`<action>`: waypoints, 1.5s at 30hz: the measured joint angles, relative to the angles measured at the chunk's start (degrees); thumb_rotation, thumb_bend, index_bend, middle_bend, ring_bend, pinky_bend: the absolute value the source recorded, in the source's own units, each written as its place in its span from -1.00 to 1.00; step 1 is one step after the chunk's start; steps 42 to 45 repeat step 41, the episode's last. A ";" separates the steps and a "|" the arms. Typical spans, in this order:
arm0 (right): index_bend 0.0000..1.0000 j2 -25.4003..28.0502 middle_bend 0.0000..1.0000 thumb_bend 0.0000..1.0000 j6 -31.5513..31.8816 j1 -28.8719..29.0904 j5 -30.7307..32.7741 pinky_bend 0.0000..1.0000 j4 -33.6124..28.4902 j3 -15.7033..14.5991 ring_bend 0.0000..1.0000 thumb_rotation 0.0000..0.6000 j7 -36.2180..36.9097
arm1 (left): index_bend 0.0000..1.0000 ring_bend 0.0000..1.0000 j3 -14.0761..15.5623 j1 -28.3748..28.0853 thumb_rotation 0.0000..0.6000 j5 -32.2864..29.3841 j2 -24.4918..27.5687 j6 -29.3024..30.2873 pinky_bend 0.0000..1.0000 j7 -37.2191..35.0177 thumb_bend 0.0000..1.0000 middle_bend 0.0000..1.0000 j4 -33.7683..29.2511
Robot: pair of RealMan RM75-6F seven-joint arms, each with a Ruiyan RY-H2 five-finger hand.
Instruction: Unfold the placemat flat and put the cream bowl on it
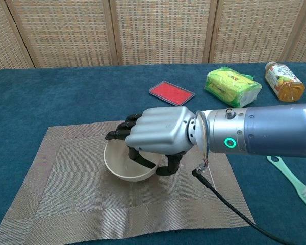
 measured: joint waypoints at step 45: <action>-1.00 24.16 -1.00 -1.00 52.21 -36.40 -9.91 -1.00 -5.35 -9.38 -1.00 1.00 28.84 | -1.00 -1.00 6.43 8.28 1.00 8.71 -4.45 10.79 -1.00 1.58 -1.00 -1.00 4.68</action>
